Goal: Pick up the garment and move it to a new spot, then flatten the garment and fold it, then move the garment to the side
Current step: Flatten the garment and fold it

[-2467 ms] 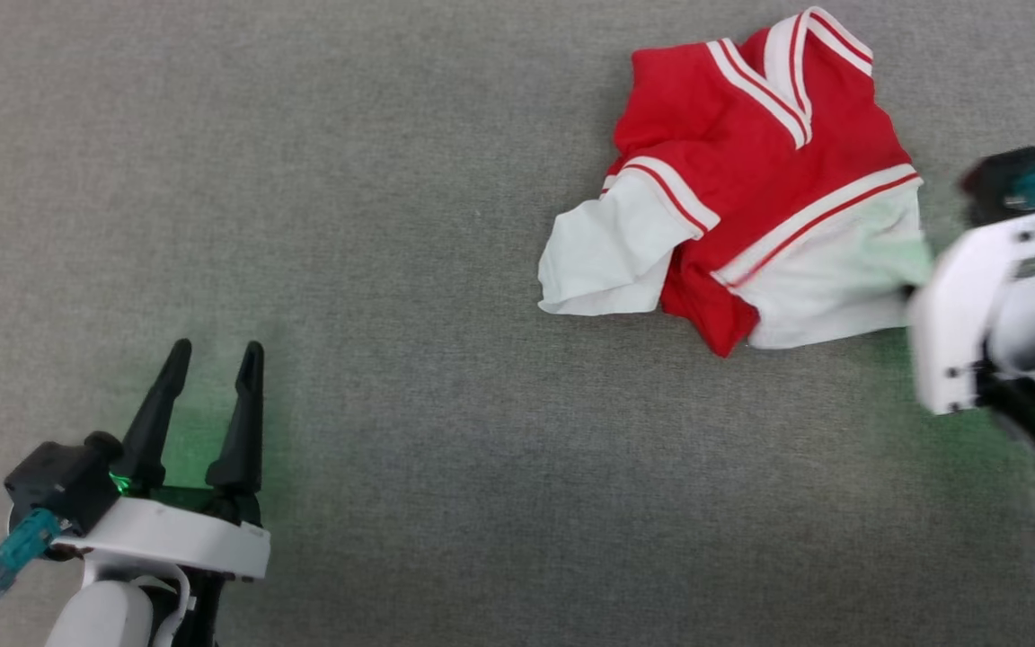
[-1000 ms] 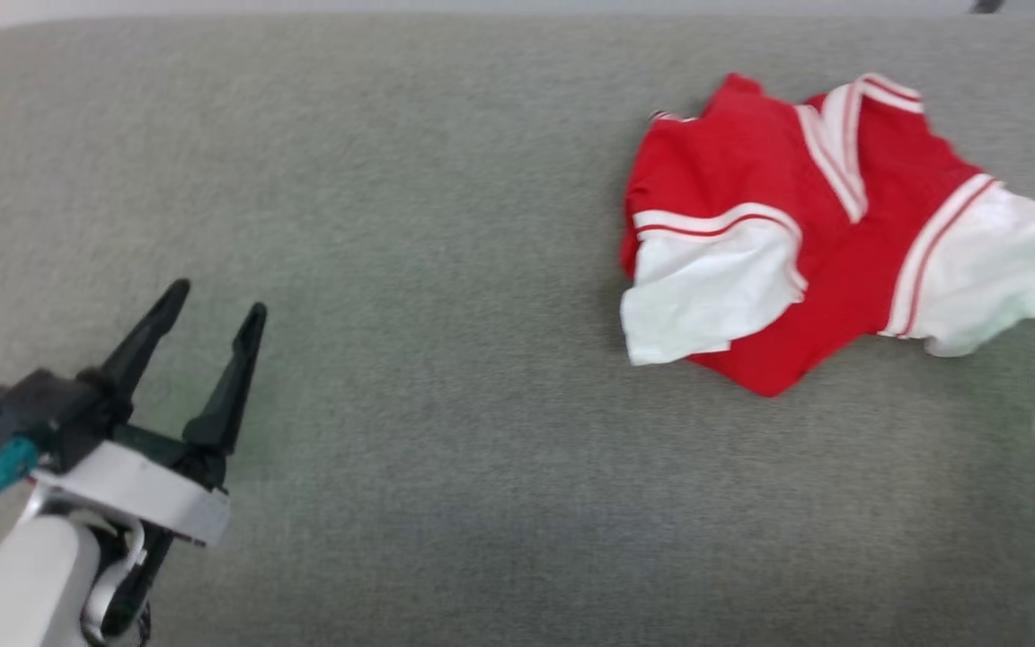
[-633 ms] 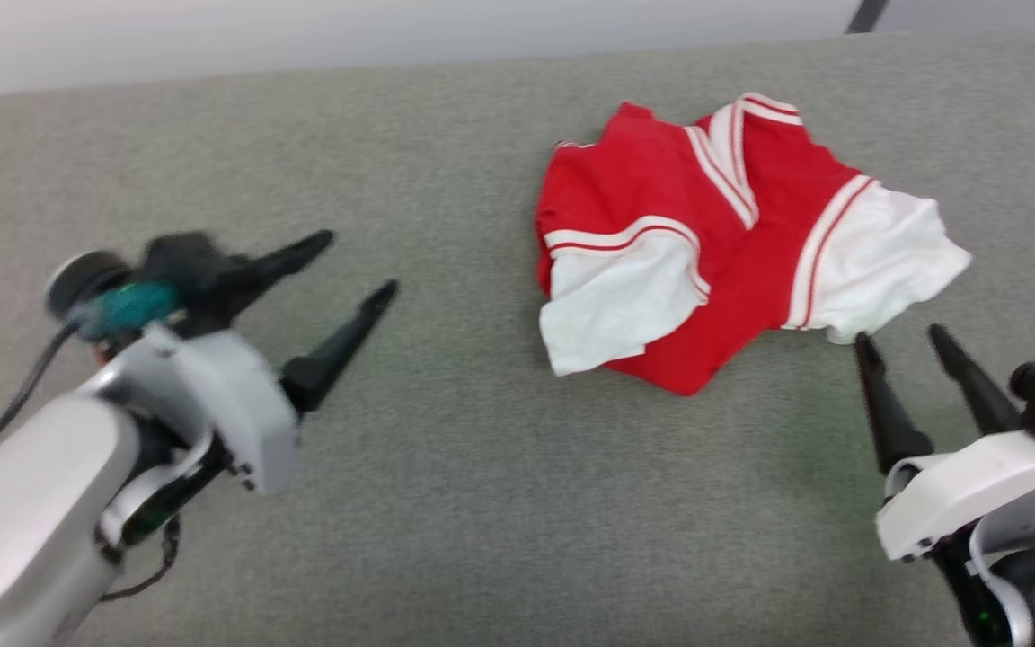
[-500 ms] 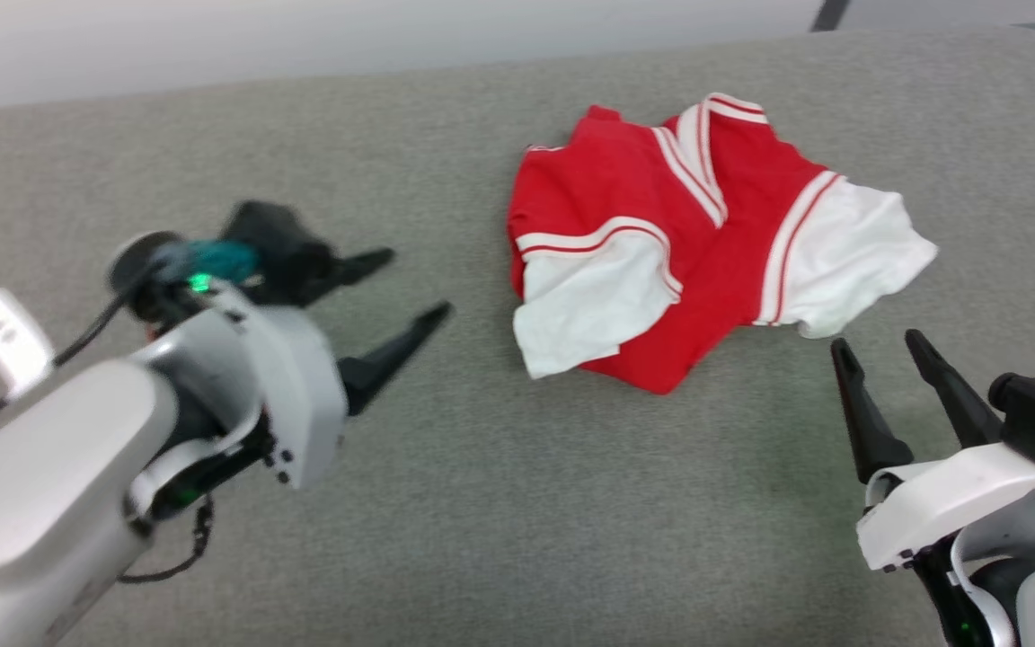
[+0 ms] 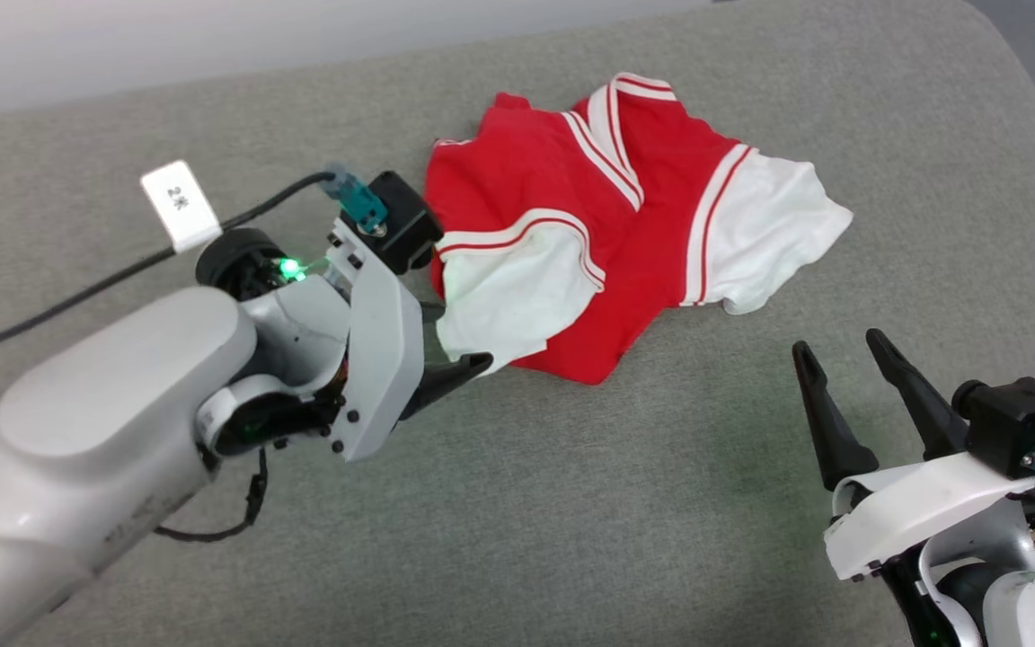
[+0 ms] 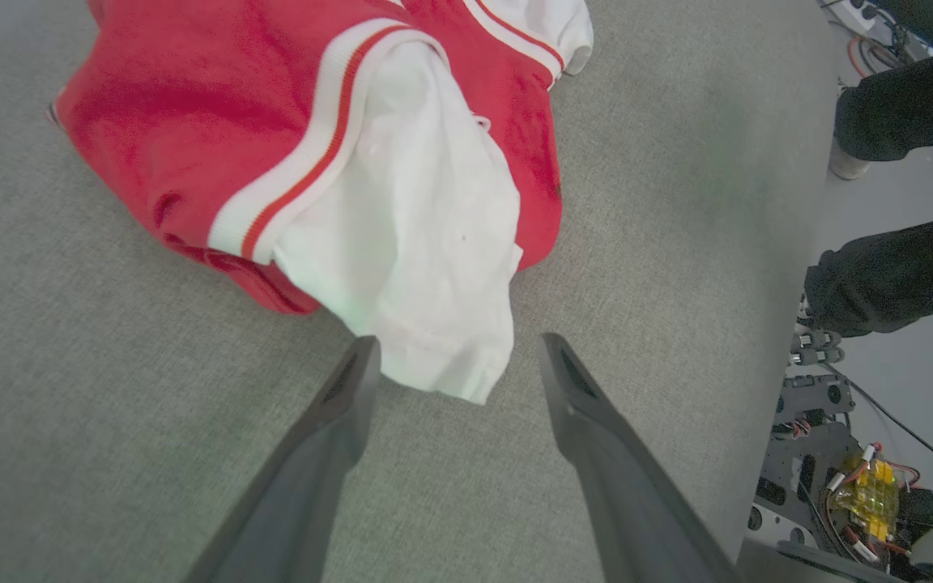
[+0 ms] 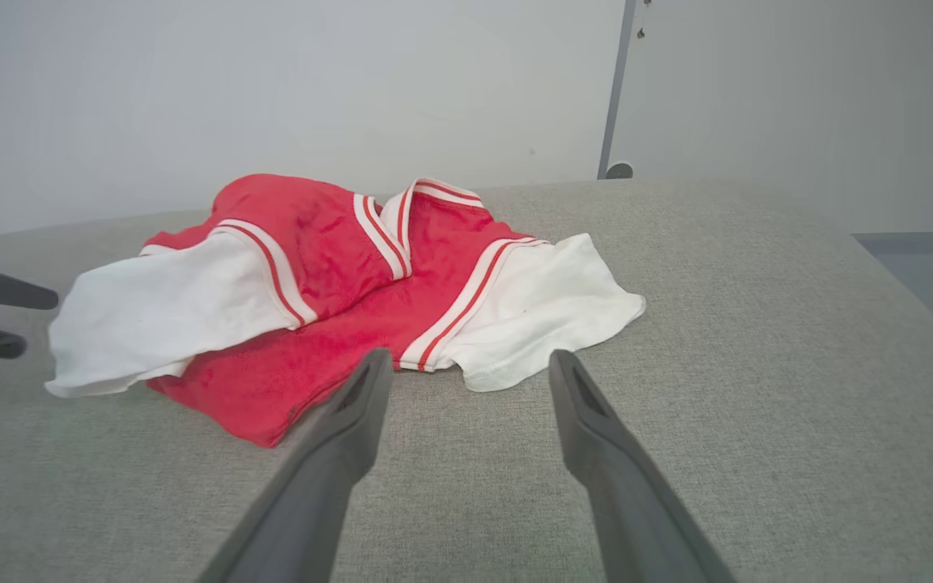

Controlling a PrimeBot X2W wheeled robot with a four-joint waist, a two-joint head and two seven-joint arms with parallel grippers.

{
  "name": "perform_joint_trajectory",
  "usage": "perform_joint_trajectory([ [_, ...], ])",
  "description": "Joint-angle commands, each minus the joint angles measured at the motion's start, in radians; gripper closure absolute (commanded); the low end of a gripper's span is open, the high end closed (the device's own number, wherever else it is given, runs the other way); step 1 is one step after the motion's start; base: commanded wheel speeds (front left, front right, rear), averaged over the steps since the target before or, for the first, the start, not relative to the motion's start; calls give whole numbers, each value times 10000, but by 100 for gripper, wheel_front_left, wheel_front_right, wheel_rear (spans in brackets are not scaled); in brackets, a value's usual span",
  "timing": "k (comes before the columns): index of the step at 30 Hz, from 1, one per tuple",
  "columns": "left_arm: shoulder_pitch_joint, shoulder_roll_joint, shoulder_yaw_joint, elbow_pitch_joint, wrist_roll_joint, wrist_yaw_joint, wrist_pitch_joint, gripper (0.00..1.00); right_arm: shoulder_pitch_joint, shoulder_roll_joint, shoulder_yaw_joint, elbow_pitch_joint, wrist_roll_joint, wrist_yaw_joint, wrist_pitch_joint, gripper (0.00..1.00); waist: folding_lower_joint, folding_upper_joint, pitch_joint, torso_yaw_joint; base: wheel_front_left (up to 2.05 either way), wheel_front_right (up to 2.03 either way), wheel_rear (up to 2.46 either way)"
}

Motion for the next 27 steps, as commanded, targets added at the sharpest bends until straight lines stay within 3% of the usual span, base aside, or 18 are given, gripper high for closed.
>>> perform_joint_trajectory([
  [1,-157,-9,-104,150,-66,0,27,0,-89,31,49,28,-35,-6,-94,0,0,0,189,-189,0,0,0],
  [10,-581,-113,-680,908,-603,0,-83,0,-181,34,276,152,168,-6,-310,0,0,0,384,-400,0,0,0],
  [11,-614,-118,-701,917,-668,0,-112,26,-194,34,279,151,172,-6,-324,0,0,0,399,-389,0,0,0],
  [12,-656,-131,-724,899,-727,0,-147,58,-207,35,286,144,165,-6,-338,0,0,0,417,-372,0,0,0],
  [13,-658,-151,-739,888,-854,0,-209,100,-221,35,288,137,169,-8,-350,0,0,0,434,-347,0,0,0],
  [19,-933,34,-811,842,-902,0,-647,100,-265,34,202,146,98,-6,-279,0,0,0,411,-26,0,0,0],
  [27,-1738,1360,-882,1161,38,0,-1173,100,-329,33,267,155,69,-6,-119,0,0,0,305,475,0,0,0],
])
